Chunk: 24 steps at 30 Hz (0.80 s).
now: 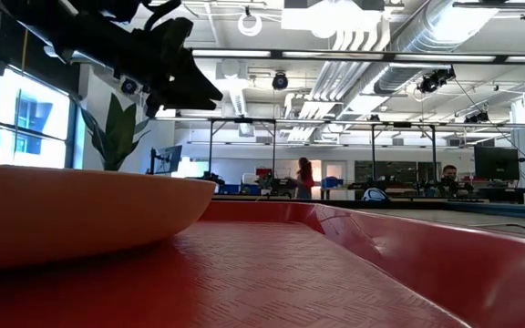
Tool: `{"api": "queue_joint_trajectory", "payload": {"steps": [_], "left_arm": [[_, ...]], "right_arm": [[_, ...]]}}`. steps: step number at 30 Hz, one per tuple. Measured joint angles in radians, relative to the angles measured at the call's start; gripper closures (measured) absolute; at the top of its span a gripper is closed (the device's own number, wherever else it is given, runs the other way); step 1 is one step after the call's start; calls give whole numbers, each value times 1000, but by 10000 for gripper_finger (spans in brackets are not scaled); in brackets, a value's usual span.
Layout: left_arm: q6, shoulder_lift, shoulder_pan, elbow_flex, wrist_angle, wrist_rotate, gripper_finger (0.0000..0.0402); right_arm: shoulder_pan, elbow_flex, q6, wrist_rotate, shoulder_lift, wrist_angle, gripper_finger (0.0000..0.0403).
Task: Pick and place plate/cup/fork/spoon on tray
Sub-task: Put the brown cup on the top right of the red tray
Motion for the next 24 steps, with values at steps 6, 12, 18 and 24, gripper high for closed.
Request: {"api": "queue_joint_trajectory", "payload": {"steps": [6,12,18,24], "left_arm": [[1,0,0,0,-2,1,277],[44,0,0,0,-4,1,277],[45,0,0,0,-26,3,277],[45,-40,0,0,-122,13,277]], "right_arm": [[-95,104,-95,27,0,-61,398],[-216,271,-202,118,13,-228,400],[-361,401,-382,62,149,-208,401],[-426,602,-571,37,354,-141,402]]}}
